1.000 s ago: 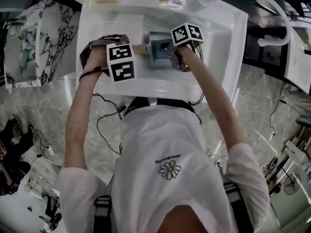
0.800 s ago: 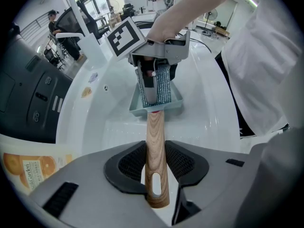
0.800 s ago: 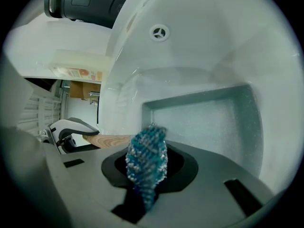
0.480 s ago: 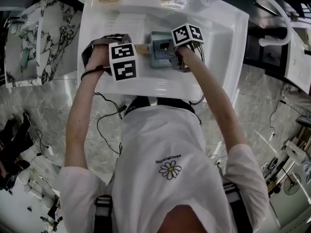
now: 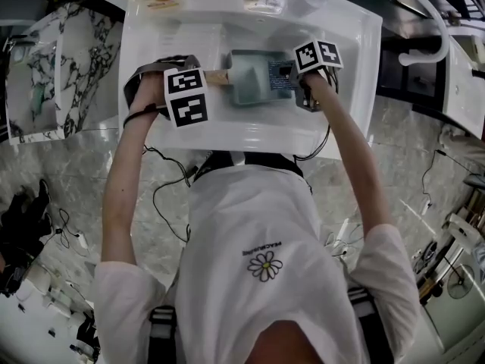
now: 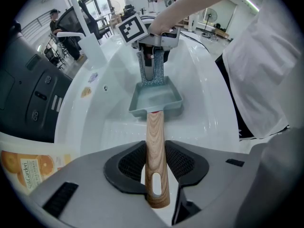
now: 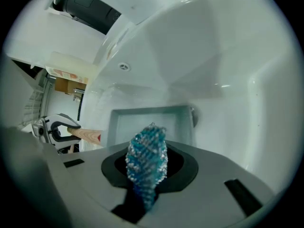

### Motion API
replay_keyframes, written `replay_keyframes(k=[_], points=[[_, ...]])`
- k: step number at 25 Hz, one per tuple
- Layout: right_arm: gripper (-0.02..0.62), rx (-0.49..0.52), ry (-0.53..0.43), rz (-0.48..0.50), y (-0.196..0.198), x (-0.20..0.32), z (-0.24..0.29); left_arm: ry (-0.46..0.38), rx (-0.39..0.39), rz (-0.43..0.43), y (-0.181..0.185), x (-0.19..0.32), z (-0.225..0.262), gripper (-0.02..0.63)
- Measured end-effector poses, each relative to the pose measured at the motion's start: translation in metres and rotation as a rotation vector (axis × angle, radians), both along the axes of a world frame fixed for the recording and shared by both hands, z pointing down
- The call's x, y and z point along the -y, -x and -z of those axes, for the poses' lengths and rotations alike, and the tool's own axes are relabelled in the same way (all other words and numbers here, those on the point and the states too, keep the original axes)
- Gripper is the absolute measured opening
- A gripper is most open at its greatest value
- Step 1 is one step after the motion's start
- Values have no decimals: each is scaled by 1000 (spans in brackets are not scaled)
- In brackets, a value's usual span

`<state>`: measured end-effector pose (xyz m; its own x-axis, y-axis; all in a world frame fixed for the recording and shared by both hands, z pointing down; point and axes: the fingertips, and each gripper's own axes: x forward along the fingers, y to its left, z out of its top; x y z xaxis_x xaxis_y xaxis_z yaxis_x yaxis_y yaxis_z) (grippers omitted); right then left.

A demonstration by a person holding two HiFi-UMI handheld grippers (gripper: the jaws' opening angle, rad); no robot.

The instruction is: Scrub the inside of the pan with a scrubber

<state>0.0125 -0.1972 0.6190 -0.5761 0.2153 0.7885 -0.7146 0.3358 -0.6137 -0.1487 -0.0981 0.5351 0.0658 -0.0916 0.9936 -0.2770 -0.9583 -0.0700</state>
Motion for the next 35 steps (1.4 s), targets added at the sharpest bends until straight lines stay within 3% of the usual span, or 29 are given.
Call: replay_keyframes(k=[5, 11, 28, 35], points=[[63, -102, -12, 45, -32, -3, -25, -4, -1, 0, -1, 1, 0, 138], [63, -181, -15, 75, -43, -9, -47, -1, 1, 2, -1, 0, -1, 138], [63, -139, 39, -4, -30, -19, -50, -4, 4, 0, -1, 1, 1, 138], [63, -22, 91, -42, 3, -35, -29, -16, 11, -5, 0, 1, 2, 138]])
